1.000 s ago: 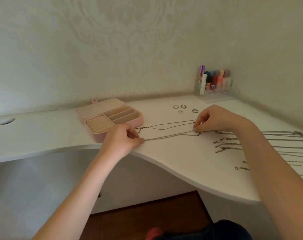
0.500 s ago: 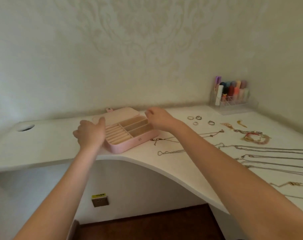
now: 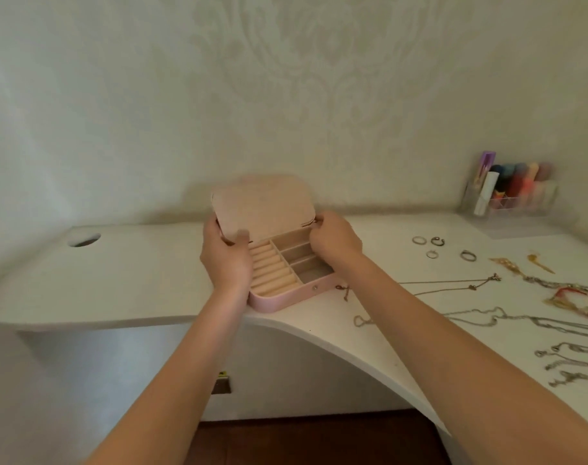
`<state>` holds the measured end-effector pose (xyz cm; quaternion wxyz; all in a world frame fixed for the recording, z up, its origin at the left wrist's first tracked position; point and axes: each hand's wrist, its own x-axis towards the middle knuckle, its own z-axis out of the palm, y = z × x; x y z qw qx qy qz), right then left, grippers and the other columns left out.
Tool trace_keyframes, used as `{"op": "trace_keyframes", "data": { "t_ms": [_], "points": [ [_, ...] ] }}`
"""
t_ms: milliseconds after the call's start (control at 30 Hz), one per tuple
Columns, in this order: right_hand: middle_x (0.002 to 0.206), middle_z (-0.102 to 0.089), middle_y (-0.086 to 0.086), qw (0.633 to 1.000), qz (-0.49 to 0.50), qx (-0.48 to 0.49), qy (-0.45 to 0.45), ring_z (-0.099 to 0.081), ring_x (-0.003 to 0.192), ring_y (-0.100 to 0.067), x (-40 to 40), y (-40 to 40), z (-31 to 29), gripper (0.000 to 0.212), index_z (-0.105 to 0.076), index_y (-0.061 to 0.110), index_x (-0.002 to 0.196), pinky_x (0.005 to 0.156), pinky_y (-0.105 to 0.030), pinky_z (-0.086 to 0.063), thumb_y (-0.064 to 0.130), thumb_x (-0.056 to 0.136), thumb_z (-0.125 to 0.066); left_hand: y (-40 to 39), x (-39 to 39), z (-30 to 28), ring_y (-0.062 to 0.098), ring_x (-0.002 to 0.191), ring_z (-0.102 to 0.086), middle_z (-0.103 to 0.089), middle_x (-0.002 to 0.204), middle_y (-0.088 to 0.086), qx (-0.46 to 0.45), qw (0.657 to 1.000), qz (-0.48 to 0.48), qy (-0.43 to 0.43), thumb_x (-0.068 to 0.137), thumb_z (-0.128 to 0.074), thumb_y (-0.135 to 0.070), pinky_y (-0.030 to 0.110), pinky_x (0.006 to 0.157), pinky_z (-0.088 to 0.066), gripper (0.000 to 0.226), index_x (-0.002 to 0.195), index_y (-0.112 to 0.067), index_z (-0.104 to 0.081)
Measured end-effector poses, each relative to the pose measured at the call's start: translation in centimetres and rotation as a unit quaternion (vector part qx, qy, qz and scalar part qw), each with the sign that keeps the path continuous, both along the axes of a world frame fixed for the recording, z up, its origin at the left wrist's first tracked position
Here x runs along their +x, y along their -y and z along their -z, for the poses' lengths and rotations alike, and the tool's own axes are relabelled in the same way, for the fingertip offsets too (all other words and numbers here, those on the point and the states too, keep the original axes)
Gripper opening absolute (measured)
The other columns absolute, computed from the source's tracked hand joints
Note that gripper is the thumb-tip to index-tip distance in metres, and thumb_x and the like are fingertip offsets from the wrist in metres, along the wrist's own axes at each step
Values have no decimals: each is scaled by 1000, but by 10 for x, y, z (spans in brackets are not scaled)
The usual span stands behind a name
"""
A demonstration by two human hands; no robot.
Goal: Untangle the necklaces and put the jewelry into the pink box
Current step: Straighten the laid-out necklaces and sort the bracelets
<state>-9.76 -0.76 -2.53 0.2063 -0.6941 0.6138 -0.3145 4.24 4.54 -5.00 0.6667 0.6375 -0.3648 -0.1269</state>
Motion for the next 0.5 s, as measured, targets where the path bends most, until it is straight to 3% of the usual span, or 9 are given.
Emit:
{"op": "trace_keyframes", "data": {
  "t_ms": [100,233,367,500],
  "points": [
    [121,-62,-2,996,9,-24,81,-55,113,-25,-7,1,0,35,-57,20,119,88,-33,-41,13,91,-38,9,-1,-6,3,107,-59,-62,122,-11,-78,995,55,10,80,-60,0,12,89,-44,60,134,-21,-49],
    [119,-62,-2,987,2,-9,158,-56,109,-26,-15,19,-3,37,-54,19,117,85,-34,-43,8,86,-38,41,-1,-14,10,115,-59,-62,128,-2,-82,985,153,8,75,-54,6,36,102,-45,67,138,-17,-47],
    [120,-60,-6,995,21,33,87,-55,106,-29,-24,44,-3,31,-51,15,117,85,-36,-43,16,89,-39,69,-8,-14,10,105,-63,-63,124,-5,-55,986,153,-23,73,-52,7,42,95,-50,71,137,-22,-49],
    [122,-59,-10,997,34,46,49,-54,110,-31,-23,59,-2,31,-53,11,116,86,-36,-40,18,91,-36,83,-9,-11,11,90,-63,-66,118,6,-51,989,124,-56,75,-55,11,33,88,-53,68,134,-22,-52]
  ]
}}
